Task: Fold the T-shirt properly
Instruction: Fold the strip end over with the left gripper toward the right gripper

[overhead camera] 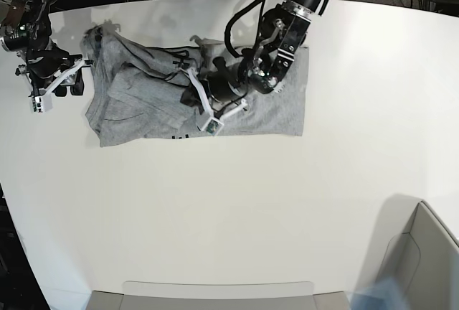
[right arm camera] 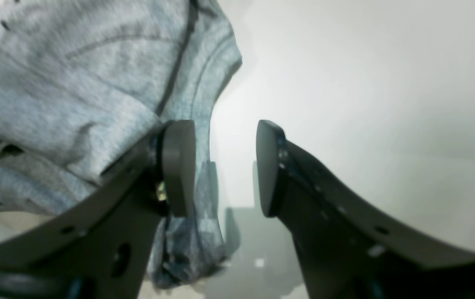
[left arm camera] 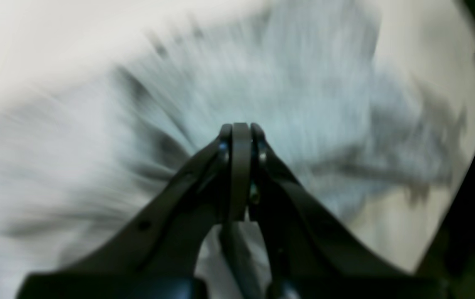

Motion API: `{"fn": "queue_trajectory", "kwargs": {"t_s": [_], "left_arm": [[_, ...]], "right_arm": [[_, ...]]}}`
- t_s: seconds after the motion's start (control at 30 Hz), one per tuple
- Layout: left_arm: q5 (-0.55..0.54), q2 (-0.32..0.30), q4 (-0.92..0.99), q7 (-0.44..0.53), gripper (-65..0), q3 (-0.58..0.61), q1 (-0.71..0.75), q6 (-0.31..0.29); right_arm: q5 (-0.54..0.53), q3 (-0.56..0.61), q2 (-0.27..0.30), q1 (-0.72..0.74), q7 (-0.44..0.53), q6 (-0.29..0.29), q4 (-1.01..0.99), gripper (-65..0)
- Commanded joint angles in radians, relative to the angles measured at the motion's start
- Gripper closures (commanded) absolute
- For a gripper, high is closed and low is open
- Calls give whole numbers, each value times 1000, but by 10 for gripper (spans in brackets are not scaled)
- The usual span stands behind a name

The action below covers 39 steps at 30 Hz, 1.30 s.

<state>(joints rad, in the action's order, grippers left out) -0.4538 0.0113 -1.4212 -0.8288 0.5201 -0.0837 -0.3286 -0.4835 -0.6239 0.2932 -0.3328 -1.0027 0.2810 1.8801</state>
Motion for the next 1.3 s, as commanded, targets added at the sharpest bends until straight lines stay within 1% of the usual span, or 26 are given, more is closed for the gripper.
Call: {"fn": "queue_trajectory", "kwargs": {"t_s": [0.0, 0.1, 0.17, 0.27, 0.33, 0.37, 0.4, 0.47, 0.53, 0.57, 0.6, 0.67, 0.87, 1.07, 1.13, 1.27], "left_arm": [[-17, 11, -22, 22, 0, 25, -26, -8], [-17, 11, -37, 22, 0, 68, -28, -8], [-17, 11, -62, 18, 0, 73, -23, -8], [-17, 8, -94, 10, 0, 70, -18, -8], [-17, 6, -96, 9, 0, 70, -18, -8], [-17, 6, -96, 9, 0, 70, -18, -8], [-17, 2, -96, 9, 0, 70, -17, -8], [-18, -17, -96, 9, 0, 71, -6, -8], [-20, -18, -96, 10, 0, 68, 9, -8], [-20, -20, -96, 13, 0, 68, 11, -8], [-20, -20, -96, 13, 0, 68, 12, -8], [-20, -20, -96, 16, 0, 68, 15, -8], [-20, -21, -96, 16, 0, 68, 17, -8], [-20, -21, -96, 16, 0, 68, 17, -8], [-20, -21, -96, 16, 0, 68, 17, -8], [-20, -34, -96, 13, 0, 70, 19, -8]], "right_arm": [[-16, -6, 18, 13, 26, 5, 19, -243], [-99, -14, 18, 11, 92, 5, -1, -244], [-194, -27, 24, -1, 129, 5, -32, -244], [-334, -61, 25, 7, 152, 5, -133, -246], [-392, -73, 31, 16, 149, 7, -208, -258], [-418, -73, 44, 22, 147, 19, -251, -273], [-442, -70, 54, 22, 147, 47, -296, -289], [-496, -70, 68, 30, 144, 114, -362, -312], [-528, -70, 77, 34, 144, 191, -409, -321], [-531, -70, 85, 42, 144, 222, -429, -317], [-531, -70, 85, 50, 144, 238, -448, -312], [-531, -70, 84, 62, 144, 248, -483, -301], [-531, -66, 51, 82, 144, 249, -540, -289], [-538, 11, 41, 102, 135, 249, -548, -290], [-538, 26, 21, 120, 132, 249, -564, -290], [-538, 31, -1, 154, 132, 249, -618, -290]]}}
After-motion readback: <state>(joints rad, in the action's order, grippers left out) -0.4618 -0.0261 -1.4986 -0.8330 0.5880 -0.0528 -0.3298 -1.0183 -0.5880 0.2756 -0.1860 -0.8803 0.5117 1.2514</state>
